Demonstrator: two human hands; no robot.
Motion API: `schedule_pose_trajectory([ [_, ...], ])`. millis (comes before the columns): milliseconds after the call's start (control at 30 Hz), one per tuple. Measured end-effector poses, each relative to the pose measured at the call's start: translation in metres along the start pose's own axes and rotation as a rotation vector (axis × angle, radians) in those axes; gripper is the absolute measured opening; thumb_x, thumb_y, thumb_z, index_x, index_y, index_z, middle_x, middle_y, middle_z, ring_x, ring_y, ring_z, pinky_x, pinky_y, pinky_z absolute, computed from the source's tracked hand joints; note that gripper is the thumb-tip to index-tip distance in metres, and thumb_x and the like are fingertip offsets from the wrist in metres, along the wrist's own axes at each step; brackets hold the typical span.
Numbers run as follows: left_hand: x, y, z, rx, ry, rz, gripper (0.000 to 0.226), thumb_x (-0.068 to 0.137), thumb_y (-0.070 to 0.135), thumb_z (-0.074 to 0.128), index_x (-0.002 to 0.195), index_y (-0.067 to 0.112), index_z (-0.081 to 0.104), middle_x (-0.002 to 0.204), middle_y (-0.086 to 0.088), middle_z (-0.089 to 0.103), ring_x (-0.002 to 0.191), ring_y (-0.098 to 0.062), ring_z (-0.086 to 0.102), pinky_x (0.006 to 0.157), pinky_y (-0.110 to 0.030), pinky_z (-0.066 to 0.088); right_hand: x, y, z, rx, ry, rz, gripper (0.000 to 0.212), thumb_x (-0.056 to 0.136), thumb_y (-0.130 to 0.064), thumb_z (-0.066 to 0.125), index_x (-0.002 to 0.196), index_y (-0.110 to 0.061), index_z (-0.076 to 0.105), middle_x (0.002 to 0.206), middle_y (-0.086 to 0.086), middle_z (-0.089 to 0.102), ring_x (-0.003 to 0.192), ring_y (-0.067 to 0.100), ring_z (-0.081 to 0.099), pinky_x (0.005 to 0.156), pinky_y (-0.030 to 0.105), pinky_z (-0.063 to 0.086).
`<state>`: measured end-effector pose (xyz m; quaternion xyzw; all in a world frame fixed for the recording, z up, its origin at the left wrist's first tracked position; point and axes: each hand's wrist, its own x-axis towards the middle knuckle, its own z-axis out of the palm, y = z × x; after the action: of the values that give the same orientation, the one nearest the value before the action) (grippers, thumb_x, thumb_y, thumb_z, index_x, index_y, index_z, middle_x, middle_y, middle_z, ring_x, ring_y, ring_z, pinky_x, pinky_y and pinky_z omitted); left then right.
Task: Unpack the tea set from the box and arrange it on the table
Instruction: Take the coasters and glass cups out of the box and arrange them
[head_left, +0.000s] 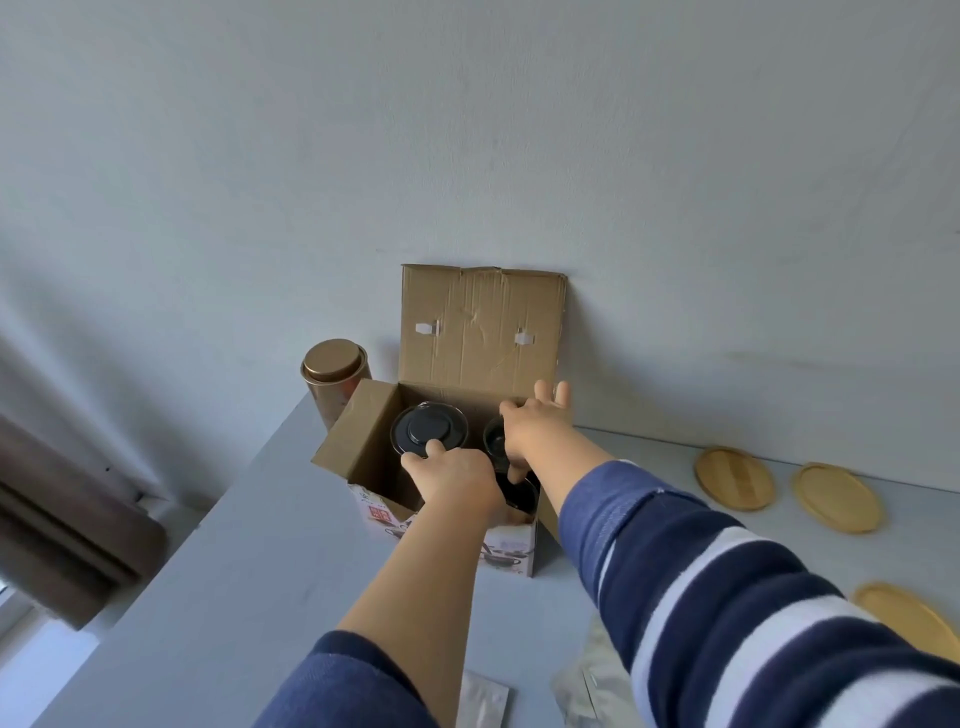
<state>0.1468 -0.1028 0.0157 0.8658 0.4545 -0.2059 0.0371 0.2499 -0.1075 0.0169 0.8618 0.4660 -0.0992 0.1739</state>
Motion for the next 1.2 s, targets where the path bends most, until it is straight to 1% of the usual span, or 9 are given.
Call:
schedule_pose_trajectory([
  [167,-0.003,-0.006,0.005,-0.057,0.052,0.039,0.069,0.071,0.076,0.056,0.115,0.022,0.061,0.124,-0.002,0.059,0.136,-0.029,0.029,0.108,-0.050,0.023,-0.006,0.014,0.011,0.172,0.151,-0.054,0.088,0.064,-0.045,0.079,0.137,-0.025,0.034,0.135,0.010,0.038,0.131,0.030,0.022,0.107,0.050,0.016],
  [300,-0.008,-0.013,0.011,-0.112,0.129,0.070,0.065,0.064,0.079,0.058,0.100,0.025,0.061,0.097,0.004,0.058,0.118,-0.024,0.039,0.092,-0.042,0.033,-0.016,0.022,0.016,0.324,0.230,-0.055,0.093,0.058,-0.047,0.078,0.137,-0.029,0.031,0.131,0.005,0.035,0.125,0.027,0.027,0.102,0.046,0.023],
  [467,-0.008,-0.027,0.017,-0.329,0.213,0.147,0.071,0.051,0.081,0.059,0.097,0.027,0.058,0.085,0.009,0.063,0.092,-0.015,0.057,0.074,-0.034,0.056,-0.028,0.035,0.011,0.497,0.306,-0.063,0.094,0.061,-0.047,0.075,0.141,-0.027,0.030,0.137,0.004,0.034,0.129,0.026,0.034,0.105,0.047,0.031],
  [567,-0.013,-0.033,0.008,-0.413,0.284,0.168,0.069,0.054,0.080,0.059,0.103,0.031,0.056,0.086,0.015,0.063,0.080,-0.007,0.061,0.068,-0.030,0.058,-0.033,0.044,0.001,0.699,0.318,-0.058,0.095,0.061,-0.042,0.078,0.141,-0.024,0.030,0.134,0.004,0.033,0.123,0.026,0.043,0.099,0.045,0.043],
  [667,-0.017,-0.033,-0.008,-0.457,0.388,0.197,0.077,0.055,0.079,0.060,0.114,0.029,0.055,0.100,0.014,0.063,0.088,-0.008,0.062,0.073,-0.030,0.058,-0.041,0.064,-0.008,0.970,0.322,-0.040,0.097,0.057,-0.036,0.081,0.140,-0.020,0.034,0.135,0.008,0.033,0.115,0.024,0.050,0.098,0.039,0.047],
  [800,-0.020,-0.009,-0.038,-0.507,0.478,0.262,0.084,0.063,0.070,0.066,0.131,0.024,0.045,0.127,0.008,0.056,0.106,-0.014,0.059,0.082,-0.034,0.054,-0.059,0.112,-0.011,1.031,0.379,0.065,0.090,0.065,-0.030,0.080,0.141,-0.019,0.033,0.130,0.008,0.029,0.116,0.025,0.049,0.098,0.029,0.042],
  [967,-0.015,0.061,-0.052,-0.599,0.443,0.363,0.080,0.066,0.060,0.070,0.131,0.023,0.043,0.132,0.008,0.048,0.113,-0.016,0.057,0.088,-0.034,0.049,-0.080,0.191,0.013,1.020,0.389,0.196,0.090,0.067,-0.026,0.080,0.143,-0.014,0.032,0.136,0.006,0.025,0.122,0.022,0.046,0.098,0.024,0.037],
  [1067,-0.012,0.111,-0.043,-0.646,0.404,0.410,0.080,0.065,0.058,0.071,0.132,0.022,0.044,0.130,0.009,0.047,0.114,-0.014,0.055,0.090,-0.032,0.047,-0.089,0.236,0.039,1.017,0.365,0.277,0.092,0.065,-0.026,0.080,0.143,-0.011,0.033,0.140,0.005,0.031,0.126,0.020,0.046,0.100,0.025,0.038],
  [1200,-0.003,0.173,-0.020,-0.731,0.307,0.459,0.079,0.067,0.051,0.074,0.133,0.020,0.044,0.130,0.006,0.046,0.118,-0.015,0.053,0.096,-0.031,0.045,-0.096,0.284,0.084,1.078,0.320,0.403,0.095,0.045,-0.038,0.078,0.130,-0.011,0.047,0.132,0.007,0.048,0.103,0.018,0.054,0.084,0.025,0.044],
])
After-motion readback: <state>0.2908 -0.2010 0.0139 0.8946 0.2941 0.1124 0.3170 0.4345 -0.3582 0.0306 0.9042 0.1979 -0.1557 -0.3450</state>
